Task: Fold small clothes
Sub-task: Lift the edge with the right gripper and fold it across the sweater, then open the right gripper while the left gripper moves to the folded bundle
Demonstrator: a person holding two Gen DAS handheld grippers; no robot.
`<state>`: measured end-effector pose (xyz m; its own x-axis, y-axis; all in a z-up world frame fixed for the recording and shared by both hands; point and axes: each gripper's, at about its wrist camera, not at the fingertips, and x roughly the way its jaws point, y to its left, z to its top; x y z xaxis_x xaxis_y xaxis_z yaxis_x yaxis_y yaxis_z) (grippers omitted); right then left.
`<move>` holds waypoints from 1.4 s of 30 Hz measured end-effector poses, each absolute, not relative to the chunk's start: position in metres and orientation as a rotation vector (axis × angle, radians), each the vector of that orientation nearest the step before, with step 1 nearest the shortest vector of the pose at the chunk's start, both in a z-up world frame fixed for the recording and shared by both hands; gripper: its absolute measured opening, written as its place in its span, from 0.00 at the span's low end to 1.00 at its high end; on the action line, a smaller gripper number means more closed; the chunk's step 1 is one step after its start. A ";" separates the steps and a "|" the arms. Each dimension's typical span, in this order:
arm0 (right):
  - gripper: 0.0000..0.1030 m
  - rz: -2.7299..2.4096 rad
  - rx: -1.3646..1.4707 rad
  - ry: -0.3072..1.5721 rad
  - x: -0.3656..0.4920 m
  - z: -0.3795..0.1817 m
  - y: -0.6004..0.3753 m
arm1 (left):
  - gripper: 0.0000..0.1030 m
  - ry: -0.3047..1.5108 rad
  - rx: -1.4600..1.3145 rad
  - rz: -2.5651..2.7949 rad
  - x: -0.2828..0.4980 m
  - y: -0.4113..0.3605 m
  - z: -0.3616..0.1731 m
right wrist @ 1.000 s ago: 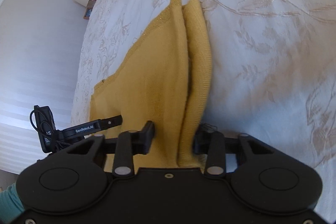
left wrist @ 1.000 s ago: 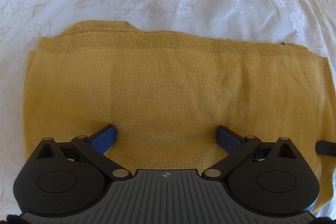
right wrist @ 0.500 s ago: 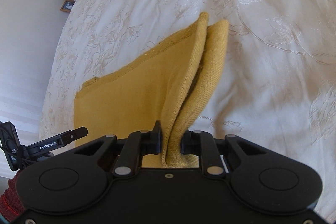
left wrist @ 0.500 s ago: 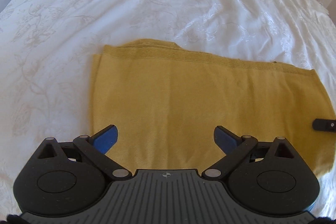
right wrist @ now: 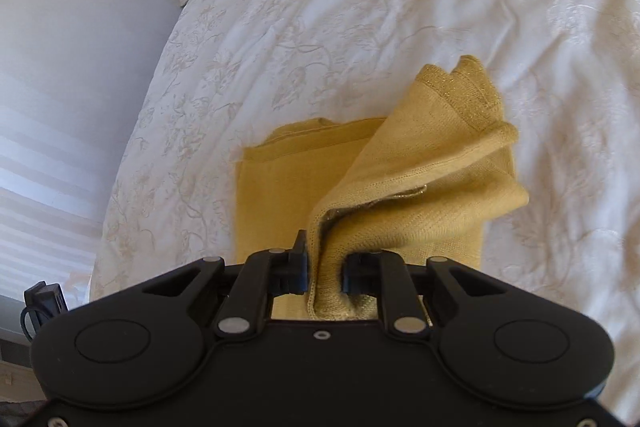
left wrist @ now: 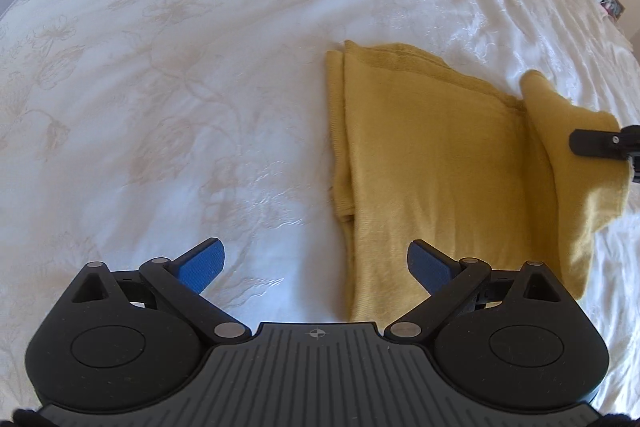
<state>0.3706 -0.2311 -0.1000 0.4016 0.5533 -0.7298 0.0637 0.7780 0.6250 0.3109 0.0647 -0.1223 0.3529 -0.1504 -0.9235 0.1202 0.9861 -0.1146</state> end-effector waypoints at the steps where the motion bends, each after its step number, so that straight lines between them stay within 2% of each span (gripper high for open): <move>1: 0.23 0.349 0.629 1.135 0.372 -0.100 -0.220 | 0.96 1.200 -0.031 -0.175 0.310 0.070 -0.123; 11: 0.23 0.358 0.469 1.219 0.389 -0.116 -0.130 | 0.96 1.249 -0.060 -0.179 0.305 0.114 -0.137; 15: 0.30 0.317 0.401 1.267 0.393 -0.129 -0.108 | 0.96 1.257 -0.068 -0.181 0.306 0.123 -0.139; 19: 0.44 0.360 0.404 1.272 0.390 -0.132 -0.091 | 0.96 1.261 -0.074 -0.181 0.308 0.128 -0.140; 23: 0.50 0.482 0.403 1.228 0.383 -0.118 -0.079 | 0.96 1.267 -0.077 -0.186 0.312 0.130 -0.141; 31: 0.53 0.461 0.478 1.101 0.358 -0.088 -0.112 | 0.96 1.235 -0.066 -0.211 0.324 0.129 -0.128; 36: 0.53 0.299 0.393 1.101 0.337 -0.098 -0.142 | 0.96 1.187 -0.039 -0.274 0.341 0.110 -0.111; 42: 0.53 0.164 0.386 1.114 0.323 -0.117 -0.175 | 0.96 1.162 0.053 -0.420 0.346 0.049 -0.111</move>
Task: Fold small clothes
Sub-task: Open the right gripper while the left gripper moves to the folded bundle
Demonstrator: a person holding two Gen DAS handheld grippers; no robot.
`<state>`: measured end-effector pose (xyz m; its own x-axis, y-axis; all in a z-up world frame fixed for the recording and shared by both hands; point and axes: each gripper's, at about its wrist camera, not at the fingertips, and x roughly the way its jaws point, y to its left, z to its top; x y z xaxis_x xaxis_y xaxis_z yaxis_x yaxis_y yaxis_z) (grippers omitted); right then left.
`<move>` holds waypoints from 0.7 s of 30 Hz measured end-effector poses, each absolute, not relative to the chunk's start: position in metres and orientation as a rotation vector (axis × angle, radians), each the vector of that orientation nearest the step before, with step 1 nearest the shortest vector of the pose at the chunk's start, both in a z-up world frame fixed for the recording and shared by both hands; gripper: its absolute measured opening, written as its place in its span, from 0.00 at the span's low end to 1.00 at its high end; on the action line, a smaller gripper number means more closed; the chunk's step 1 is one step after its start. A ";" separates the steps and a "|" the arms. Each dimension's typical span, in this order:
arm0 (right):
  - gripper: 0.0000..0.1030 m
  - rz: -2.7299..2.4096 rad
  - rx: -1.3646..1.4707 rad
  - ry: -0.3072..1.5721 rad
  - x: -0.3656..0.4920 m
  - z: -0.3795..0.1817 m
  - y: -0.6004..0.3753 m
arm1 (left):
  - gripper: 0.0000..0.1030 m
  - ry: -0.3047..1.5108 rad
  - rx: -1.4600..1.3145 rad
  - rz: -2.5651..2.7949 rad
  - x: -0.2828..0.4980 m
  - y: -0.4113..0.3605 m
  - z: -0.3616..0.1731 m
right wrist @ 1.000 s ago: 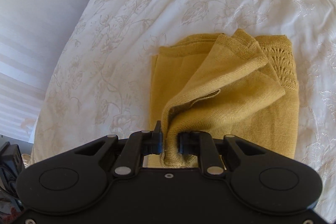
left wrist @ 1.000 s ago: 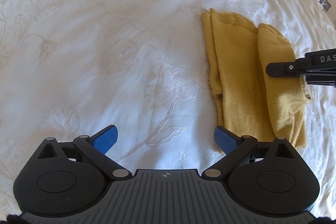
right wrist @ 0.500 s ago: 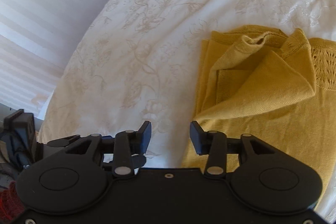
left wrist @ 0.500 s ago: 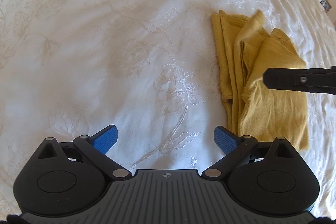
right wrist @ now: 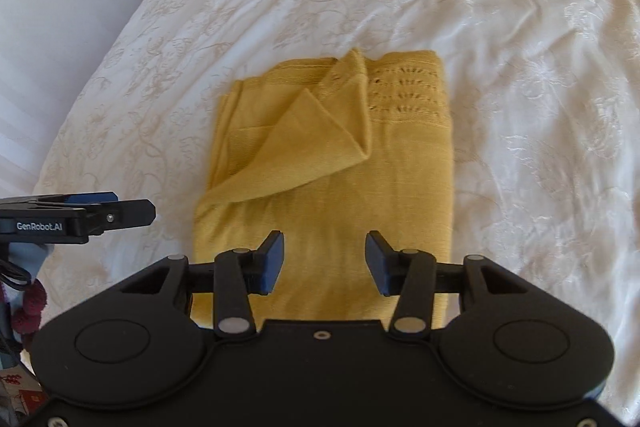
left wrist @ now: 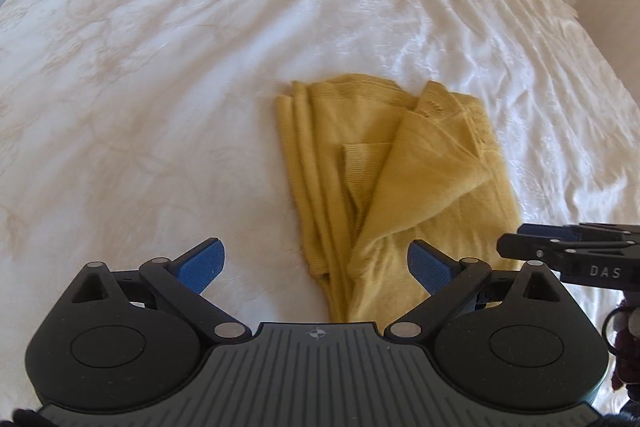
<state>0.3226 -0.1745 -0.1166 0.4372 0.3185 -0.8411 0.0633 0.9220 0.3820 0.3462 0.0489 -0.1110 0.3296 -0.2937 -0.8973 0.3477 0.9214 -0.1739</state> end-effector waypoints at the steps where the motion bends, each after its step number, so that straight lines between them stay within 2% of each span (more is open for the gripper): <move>1: 0.53 0.146 0.401 1.108 0.320 -0.118 -0.181 | 0.96 1.155 0.069 -0.441 0.345 0.040 -0.113; 4: 0.59 0.123 0.398 1.113 0.318 -0.123 -0.189 | 0.96 1.136 0.141 -0.481 0.341 0.008 -0.125; 10: 0.59 0.108 0.340 1.176 0.315 -0.145 -0.191 | 0.96 1.097 0.237 -0.447 0.352 -0.025 -0.152; 21: 0.61 0.117 0.375 1.204 0.305 -0.157 -0.195 | 0.96 1.059 0.115 -0.131 0.432 0.026 -0.148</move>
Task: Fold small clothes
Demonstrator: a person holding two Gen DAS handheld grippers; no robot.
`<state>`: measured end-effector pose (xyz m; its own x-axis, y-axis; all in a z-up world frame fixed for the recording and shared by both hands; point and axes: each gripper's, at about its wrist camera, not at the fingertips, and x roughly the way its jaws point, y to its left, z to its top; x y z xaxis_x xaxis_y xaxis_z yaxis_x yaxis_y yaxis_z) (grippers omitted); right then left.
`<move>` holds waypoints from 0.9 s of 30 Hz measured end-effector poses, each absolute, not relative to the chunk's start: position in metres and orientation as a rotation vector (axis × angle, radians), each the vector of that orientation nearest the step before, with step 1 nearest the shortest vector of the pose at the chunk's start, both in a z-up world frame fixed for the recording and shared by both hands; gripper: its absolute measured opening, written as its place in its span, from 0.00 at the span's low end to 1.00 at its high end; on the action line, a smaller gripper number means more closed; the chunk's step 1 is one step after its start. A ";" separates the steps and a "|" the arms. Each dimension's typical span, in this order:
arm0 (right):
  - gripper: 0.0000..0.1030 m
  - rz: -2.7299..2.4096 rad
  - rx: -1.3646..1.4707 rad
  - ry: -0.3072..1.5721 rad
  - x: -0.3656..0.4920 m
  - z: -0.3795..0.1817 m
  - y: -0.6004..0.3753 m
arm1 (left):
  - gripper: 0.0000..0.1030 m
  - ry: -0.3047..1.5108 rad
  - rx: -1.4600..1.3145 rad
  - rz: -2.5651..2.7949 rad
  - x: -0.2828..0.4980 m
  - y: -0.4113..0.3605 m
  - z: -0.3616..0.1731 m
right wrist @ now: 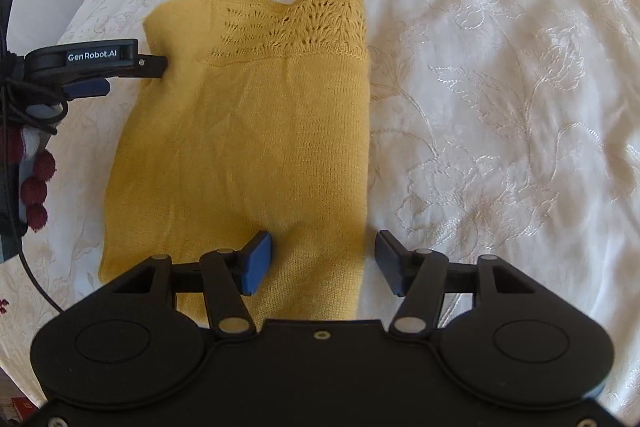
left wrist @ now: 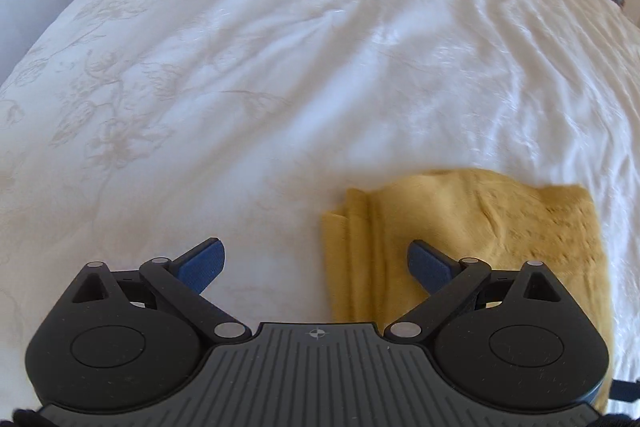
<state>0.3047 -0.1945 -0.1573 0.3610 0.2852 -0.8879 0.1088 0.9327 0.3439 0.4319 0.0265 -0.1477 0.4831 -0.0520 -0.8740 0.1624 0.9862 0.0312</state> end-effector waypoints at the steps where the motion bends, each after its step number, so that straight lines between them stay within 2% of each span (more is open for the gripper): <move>1: 0.62 0.118 0.380 1.203 0.304 -0.158 -0.196 | 0.96 1.067 0.106 -0.111 0.435 0.033 -0.148; 9: 0.68 0.117 0.417 1.181 0.301 -0.151 -0.209 | 0.97 1.090 -0.015 -0.101 0.417 0.070 -0.139; 12: 0.73 0.117 0.414 1.166 0.300 -0.146 -0.210 | 0.97 1.060 -0.013 -0.164 0.410 0.054 -0.129; 16: 0.74 0.111 0.402 1.171 0.303 -0.146 -0.211 | 0.97 1.039 0.016 -0.276 0.415 0.020 -0.126; 21: 0.75 0.103 0.406 1.162 0.304 -0.143 -0.211 | 0.97 1.033 0.138 -0.287 0.427 -0.009 -0.144; 27: 0.75 0.101 0.408 1.154 0.304 -0.143 -0.213 | 0.99 1.078 0.166 -0.148 0.453 0.027 -0.171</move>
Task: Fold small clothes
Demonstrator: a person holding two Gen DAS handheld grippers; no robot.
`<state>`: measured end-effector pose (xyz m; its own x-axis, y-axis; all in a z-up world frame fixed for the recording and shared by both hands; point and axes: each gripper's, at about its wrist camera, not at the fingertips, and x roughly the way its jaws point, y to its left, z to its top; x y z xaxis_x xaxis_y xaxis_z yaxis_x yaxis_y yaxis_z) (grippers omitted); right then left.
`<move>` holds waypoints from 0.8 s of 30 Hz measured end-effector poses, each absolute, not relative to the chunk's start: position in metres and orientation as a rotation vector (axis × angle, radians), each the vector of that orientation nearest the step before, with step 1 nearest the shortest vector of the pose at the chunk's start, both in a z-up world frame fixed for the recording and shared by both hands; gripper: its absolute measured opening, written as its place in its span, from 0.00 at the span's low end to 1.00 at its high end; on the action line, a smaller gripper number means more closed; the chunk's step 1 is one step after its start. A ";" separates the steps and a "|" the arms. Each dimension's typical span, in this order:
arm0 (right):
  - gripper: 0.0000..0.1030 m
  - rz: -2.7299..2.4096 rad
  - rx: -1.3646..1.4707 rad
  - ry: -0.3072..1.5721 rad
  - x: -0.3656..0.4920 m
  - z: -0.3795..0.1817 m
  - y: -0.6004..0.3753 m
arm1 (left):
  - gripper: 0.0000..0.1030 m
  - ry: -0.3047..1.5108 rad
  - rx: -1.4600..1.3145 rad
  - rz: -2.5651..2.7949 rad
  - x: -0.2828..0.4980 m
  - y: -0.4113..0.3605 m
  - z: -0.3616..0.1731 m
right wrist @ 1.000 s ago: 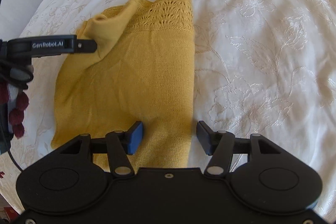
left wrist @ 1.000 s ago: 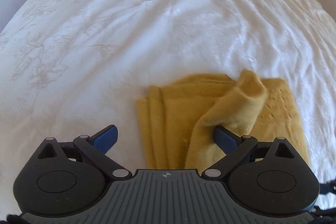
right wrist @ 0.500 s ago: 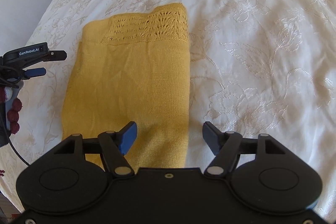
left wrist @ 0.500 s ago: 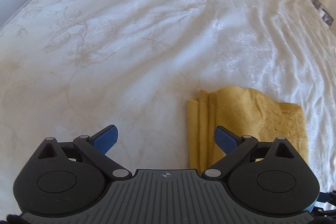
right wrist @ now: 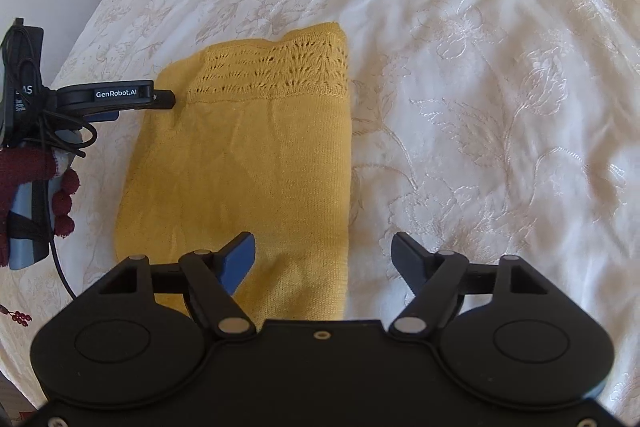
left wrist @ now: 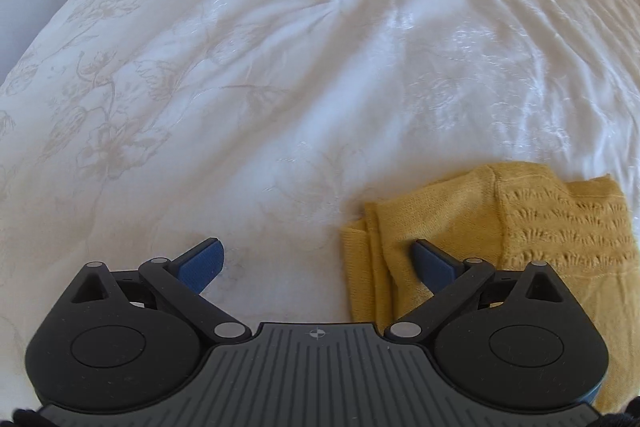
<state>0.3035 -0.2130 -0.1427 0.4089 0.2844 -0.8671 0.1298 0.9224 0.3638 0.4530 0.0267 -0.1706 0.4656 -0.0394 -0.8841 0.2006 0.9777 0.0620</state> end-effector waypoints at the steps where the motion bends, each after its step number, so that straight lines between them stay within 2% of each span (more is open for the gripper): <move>1: 0.75 0.100 0.411 1.150 0.303 -0.143 -0.214 | 0.99 1.078 0.166 -0.129 0.456 0.033 -0.170; 4: 0.76 0.105 0.413 1.139 0.306 -0.141 -0.218 | 0.97 1.065 0.201 -0.055 0.457 0.049 -0.166; 7: 0.81 0.121 0.421 1.119 0.313 -0.138 -0.224 | 0.97 1.085 0.070 -0.067 0.451 0.073 -0.159; 12: 0.82 0.157 0.423 1.099 0.331 -0.134 -0.234 | 0.98 1.161 -0.158 -0.212 0.413 0.093 -0.154; 15: 0.89 0.192 0.463 1.091 0.344 -0.135 -0.242 | 0.98 1.199 -0.216 -0.274 0.379 0.089 -0.154; 24: 0.94 0.282 0.570 1.112 0.379 -0.150 -0.252 | 0.99 1.334 -0.233 -0.383 0.328 0.056 -0.185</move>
<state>0.3788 -0.2522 -0.1503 0.4273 0.4868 -0.7619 0.0652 0.8239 0.5630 0.3281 0.0565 -0.1853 0.1855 -0.3998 -0.8977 0.1368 0.9151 -0.3793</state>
